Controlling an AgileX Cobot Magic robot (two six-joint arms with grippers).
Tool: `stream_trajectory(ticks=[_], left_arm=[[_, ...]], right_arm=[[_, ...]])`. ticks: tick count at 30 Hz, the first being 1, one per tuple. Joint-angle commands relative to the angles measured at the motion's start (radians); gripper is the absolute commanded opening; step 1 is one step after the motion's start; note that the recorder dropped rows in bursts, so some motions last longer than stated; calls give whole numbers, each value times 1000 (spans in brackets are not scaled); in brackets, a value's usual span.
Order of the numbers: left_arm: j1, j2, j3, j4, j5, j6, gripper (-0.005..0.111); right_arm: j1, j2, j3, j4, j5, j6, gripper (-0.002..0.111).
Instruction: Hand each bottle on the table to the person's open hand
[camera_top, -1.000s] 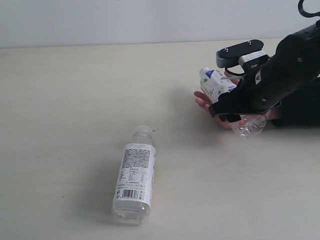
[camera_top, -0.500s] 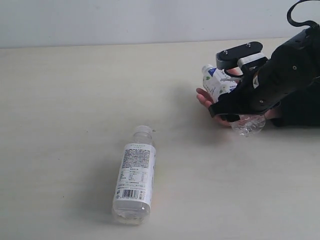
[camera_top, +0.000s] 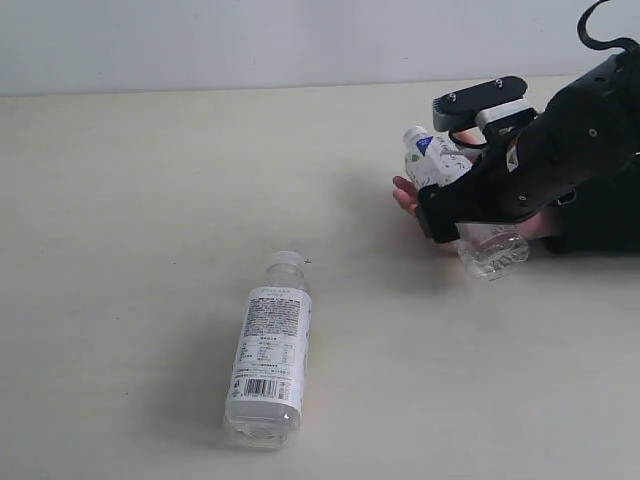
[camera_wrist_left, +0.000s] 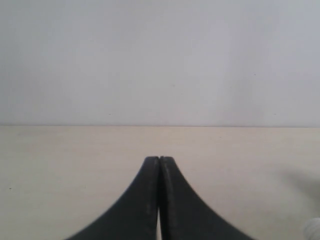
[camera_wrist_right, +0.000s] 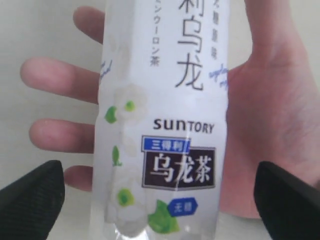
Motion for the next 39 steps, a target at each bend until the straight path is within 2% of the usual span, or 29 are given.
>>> stream_trajectory(ticks=[1,7,10,13,16,17,23,27,34,39], left_arm=[[-5,-7,3,-6,-2,6,0],[-5,-7,3,-6,-2,6,0],[-5,-7,3,-6,-2,6,0],[-5,-7,3,-6,-2,6,0],[-5,-7,3,-6,-2,6,0],[-5,-7,3,-6,-2,6,0],[-5,-7,3,-6,-2,6,0],[-5,-7,3,-6,-2,6,0],[-5,-7,3,-6,-2,6,0],[-5,-7,3,-6,-2,6,0]], right_arm=[[-8,-71,-1,3,-26,3,97],[-8,-236,-1,3,2,1,97],[-8,-350,-1,3,64,-44,89],[-8,-481,-1,-27,122,-57,62],[-8,-633,-1,-31,135,-34,12],[-8,-685,-1,-35,135,-32,1],[-8,-964,2,-147,266,-111,0],[-8,-1168,64,-214,346,-157,0],[-8,-1492,308,-307,360,-157,0],[-8,-1637,480,-369,354,-104,0]])
